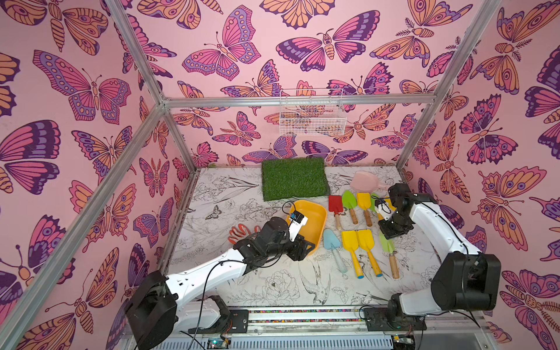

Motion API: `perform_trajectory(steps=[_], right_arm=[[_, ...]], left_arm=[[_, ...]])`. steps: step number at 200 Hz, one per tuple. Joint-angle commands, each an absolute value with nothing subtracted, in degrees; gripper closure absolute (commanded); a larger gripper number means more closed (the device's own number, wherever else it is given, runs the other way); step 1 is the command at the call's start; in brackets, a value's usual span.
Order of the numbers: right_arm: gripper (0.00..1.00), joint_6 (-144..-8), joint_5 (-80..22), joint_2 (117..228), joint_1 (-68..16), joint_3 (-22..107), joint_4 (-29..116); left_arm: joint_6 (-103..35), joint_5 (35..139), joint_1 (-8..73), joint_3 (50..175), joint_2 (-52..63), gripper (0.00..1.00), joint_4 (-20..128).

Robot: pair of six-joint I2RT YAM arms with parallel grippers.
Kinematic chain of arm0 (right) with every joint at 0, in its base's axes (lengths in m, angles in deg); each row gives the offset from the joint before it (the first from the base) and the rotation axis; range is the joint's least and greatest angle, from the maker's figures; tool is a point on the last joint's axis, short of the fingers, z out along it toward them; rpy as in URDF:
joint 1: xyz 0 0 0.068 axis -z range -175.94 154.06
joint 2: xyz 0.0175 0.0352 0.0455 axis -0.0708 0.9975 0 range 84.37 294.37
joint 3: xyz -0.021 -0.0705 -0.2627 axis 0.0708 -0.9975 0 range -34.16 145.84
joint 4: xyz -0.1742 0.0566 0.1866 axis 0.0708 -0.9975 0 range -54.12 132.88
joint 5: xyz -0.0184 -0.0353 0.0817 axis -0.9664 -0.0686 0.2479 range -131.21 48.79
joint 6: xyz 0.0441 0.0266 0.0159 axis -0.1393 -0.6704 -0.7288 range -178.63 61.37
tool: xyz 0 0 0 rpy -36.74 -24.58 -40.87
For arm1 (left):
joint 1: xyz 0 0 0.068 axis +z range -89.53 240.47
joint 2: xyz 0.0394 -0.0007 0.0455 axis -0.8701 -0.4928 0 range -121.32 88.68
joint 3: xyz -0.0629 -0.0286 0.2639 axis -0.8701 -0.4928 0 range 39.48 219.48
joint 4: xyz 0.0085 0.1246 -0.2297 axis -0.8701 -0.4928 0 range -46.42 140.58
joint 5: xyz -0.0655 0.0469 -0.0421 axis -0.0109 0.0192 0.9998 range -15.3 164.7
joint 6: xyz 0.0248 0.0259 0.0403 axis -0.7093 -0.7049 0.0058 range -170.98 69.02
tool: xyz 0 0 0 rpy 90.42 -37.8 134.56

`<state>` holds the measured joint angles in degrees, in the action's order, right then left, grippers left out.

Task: Take the shovel out of the storage box
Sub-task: Place the shovel at the center of the board.

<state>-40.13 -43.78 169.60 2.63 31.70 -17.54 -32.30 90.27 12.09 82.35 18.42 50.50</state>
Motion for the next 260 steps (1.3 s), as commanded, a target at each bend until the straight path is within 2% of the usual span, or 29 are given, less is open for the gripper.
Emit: perform_trajectory(steps=[1, 95, 164, 198, 221, 260], right_arm=[[1.00, -39.47, -40.44, 173.07, 4.05, 30.39, -14.65], [1.00, -39.45, -39.86, 180.75, 7.30, 30.32, -9.65], [0.82, -42.66, -43.95, 182.53, 8.31, 31.72, -8.13], [0.79, -44.27, -46.06, 181.69, 8.31, 31.15, -6.09], [0.71, -45.25, -47.41, 180.56, 8.31, 31.14, -5.64], [0.69, -47.09, -48.76, 176.04, 8.33, 30.35, -4.75]], left_arm=[[-32.93, 90.38, 12.40, 83.16, 17.88, 0.37, 49.24], [-33.88, 89.11, 12.79, 84.65, 13.50, 0.37, 48.07], [-33.82, 89.37, 13.19, 85.29, 11.48, 0.37, 48.10], [-33.84, 89.12, 13.45, 85.45, 11.33, 0.37, 48.12], [-33.77, 88.78, 13.68, 85.36, 11.42, 0.37, 48.09], [-33.92, 87.83, 14.23, 85.27, 11.94, 0.37, 47.97]])
